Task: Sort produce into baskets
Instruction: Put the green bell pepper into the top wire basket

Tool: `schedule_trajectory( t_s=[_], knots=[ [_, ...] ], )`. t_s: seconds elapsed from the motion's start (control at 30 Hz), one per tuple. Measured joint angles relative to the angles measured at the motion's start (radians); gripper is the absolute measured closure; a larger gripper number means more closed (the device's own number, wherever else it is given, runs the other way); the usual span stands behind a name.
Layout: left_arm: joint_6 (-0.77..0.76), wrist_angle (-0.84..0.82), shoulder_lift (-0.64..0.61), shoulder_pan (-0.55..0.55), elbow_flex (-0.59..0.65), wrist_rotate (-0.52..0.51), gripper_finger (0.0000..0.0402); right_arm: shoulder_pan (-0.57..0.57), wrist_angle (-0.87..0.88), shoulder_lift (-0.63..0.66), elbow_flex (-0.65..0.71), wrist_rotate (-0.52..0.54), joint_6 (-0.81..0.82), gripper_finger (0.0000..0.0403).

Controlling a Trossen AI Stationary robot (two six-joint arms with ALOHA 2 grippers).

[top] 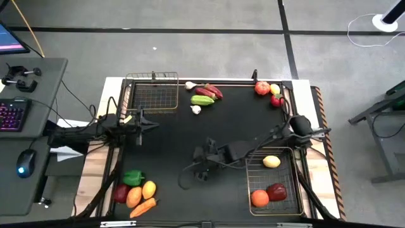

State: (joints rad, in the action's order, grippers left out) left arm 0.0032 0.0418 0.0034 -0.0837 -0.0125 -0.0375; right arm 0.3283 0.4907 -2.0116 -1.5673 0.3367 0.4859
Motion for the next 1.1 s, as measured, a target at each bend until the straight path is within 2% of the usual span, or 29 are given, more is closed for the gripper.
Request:
schedule_trajectory(
  t_s=[0.2,0.33,0.53,0.67,0.77,0.87,1.0,1.1],
  knots=[
    [0.000,0.000,0.000,0.000,0.000,0.000,0.0401,0.030,0.198,0.024,0.000,0.104,-0.003,0.0036],
    [-0.003,0.028,0.000,0.000,0.000,0.000,0.0401,0.078,0.374,0.026,0.000,0.238,0.037,0.0036],
    [-0.209,0.139,0.002,0.000,0.000,0.000,0.0401,0.125,0.572,0.036,0.000,0.491,0.087,0.0036],
    [-0.305,0.280,0.040,0.000,-0.002,-0.050,0.0401,0.123,0.666,0.042,0.000,0.575,0.093,0.0036],
    [-0.339,0.285,0.132,0.000,-0.031,-0.078,0.0401,0.113,0.707,0.044,0.000,0.576,0.084,0.0036],
    [-0.319,0.291,0.286,0.000,-0.111,-0.088,0.0401,0.105,0.757,0.044,0.000,0.574,0.087,0.0036],
    [-0.246,0.268,0.529,0.011,-0.320,-0.044,0.0401,0.097,0.850,0.051,0.000,0.572,0.112,0.0036],
    [-0.179,0.107,0.704,0.062,-0.509,-0.030,0.0401,0.095,0.996,0.090,0.000,0.574,0.196,0.0036]
  ],
)
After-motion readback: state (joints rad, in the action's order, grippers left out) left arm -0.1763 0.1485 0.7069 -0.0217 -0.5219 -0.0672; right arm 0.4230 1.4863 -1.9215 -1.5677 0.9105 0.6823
